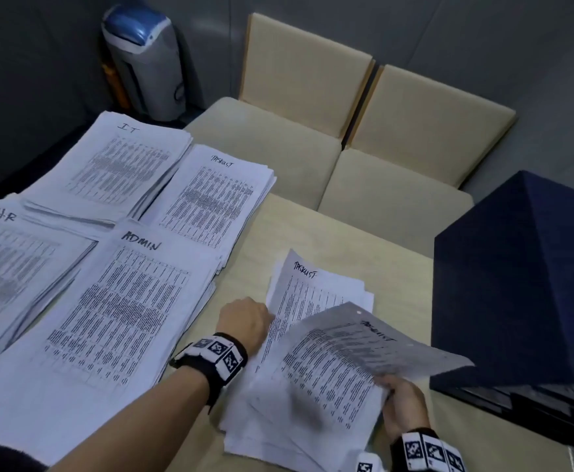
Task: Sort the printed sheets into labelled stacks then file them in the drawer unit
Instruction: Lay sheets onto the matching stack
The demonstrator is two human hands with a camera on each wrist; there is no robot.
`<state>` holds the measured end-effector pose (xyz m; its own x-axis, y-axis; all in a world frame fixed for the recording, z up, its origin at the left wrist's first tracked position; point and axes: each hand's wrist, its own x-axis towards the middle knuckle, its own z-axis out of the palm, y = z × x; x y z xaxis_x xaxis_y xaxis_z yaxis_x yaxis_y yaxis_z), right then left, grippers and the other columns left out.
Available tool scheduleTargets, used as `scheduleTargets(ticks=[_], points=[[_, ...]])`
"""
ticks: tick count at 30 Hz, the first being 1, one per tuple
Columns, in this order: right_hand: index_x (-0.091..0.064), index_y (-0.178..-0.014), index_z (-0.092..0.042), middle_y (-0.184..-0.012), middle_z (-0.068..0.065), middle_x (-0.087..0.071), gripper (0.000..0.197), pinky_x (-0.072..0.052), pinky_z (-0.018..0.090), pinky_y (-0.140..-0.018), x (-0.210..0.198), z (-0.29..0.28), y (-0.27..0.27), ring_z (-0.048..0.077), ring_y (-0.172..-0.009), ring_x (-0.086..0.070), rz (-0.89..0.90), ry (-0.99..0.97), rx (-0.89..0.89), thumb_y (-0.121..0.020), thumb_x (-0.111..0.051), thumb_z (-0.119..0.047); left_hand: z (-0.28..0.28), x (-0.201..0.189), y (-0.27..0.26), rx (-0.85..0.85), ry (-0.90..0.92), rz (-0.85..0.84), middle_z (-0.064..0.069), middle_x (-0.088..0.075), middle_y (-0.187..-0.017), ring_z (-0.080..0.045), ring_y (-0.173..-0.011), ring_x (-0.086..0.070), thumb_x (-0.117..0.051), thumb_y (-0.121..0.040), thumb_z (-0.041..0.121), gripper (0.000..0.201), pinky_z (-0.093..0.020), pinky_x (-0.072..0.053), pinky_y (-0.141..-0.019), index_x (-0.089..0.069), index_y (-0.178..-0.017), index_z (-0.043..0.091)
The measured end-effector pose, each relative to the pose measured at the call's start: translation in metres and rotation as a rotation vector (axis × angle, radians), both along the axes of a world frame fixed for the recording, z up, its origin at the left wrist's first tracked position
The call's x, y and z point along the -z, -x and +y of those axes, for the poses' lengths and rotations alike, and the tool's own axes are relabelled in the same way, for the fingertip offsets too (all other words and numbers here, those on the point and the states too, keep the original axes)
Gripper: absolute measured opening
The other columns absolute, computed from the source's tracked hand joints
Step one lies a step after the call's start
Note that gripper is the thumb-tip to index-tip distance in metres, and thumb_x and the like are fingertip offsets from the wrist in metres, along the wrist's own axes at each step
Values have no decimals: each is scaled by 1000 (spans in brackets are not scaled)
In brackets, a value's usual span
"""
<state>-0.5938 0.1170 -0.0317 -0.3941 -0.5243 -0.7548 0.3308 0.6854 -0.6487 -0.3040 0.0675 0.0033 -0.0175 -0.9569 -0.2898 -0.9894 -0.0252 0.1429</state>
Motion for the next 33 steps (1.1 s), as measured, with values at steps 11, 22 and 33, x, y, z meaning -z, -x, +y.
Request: scheduleTargets(ticks=[11, 22, 33], points=[[-73, -101, 9, -100, 27, -75, 24, -60, 52, -82, -24, 12, -23, 40, -86, -74, 30, 99, -39, -78, -68, 5, 17, 15, -8, 26, -24, 753, -4, -73, -98, -22, -82, -64, -45, -89, -1, 31, -37, -54, -75, -69, -102, 14], [-73, -108, -3, -106, 30, -72, 42, -50, 74, -86, -24, 23, -15, 50, -95, -71, 1, 115, -10, -67, -70, -8, 17, 19, 12, -158, -100, 50, -4, -67, -97, -24, -88, -66, -51, -99, 30, 22, -30, -51, -71, -65, -100, 13], [-67, -90, 8, -88, 24, -71, 13, -55, 44, -75, -34, -9, 2, 36, -78, -68, 45, 57, -165, -80, -59, 12, 10, -3, 22, -75, -11, 633, -1, -64, -73, -27, -73, -64, -46, -89, -7, 38, -26, -43, -63, -58, -67, 22]])
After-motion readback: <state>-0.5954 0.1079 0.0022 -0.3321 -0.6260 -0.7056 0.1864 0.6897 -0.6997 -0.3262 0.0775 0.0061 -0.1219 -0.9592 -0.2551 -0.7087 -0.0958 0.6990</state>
